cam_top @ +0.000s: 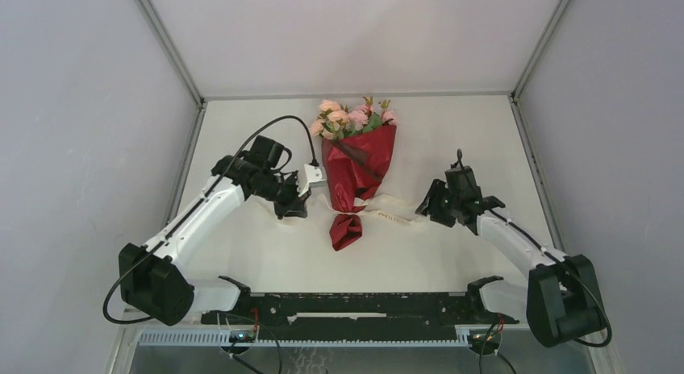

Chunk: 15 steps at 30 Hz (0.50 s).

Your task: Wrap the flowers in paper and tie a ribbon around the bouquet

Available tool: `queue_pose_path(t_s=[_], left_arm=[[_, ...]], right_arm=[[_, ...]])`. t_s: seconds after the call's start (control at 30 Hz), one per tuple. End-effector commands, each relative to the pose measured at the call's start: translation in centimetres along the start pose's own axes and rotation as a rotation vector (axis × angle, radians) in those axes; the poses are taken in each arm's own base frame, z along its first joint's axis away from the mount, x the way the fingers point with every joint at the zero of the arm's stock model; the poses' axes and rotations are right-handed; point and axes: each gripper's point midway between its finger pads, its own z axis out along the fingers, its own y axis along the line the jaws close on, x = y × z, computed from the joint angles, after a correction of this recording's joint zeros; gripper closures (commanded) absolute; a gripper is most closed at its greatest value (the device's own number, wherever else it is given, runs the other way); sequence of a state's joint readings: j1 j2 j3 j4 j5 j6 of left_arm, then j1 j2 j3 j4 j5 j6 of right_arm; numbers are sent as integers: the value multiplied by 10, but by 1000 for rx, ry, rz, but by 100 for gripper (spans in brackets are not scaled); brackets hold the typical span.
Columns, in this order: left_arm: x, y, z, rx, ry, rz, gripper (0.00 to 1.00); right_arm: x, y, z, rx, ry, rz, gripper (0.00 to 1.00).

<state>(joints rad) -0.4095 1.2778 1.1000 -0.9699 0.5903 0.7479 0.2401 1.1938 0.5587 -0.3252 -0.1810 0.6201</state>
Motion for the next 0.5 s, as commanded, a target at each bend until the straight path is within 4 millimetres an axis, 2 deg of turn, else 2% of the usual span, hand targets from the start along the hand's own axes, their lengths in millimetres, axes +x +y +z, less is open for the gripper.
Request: queue_pose_path(t_s=[0.0,0.07,0.17,0.27,0.4,0.47], left_arm=[[-32,-21,-13,94,-74,-37,100],[-36,-21,-15,96,-83,-35,100],[-36,-20,-16,84,-81,-40,100],[-31,-20,-15,81,-64,-54,100],[-24,-20,-11,81,-46,-69,100],[-22,-21,-9,85,-43,-77,100]], right_arm=[[-37,10,-38,163,-166,-164,40],[-36,37,-39,108,-136,-332,39],[-18,85,-26,-34,-23,-620,39],[-17,109,-14,18,-9,-883,39],[3,152,3,-162,-6,-1137,39],[7,165,8,-221,-4,-1177,38]])
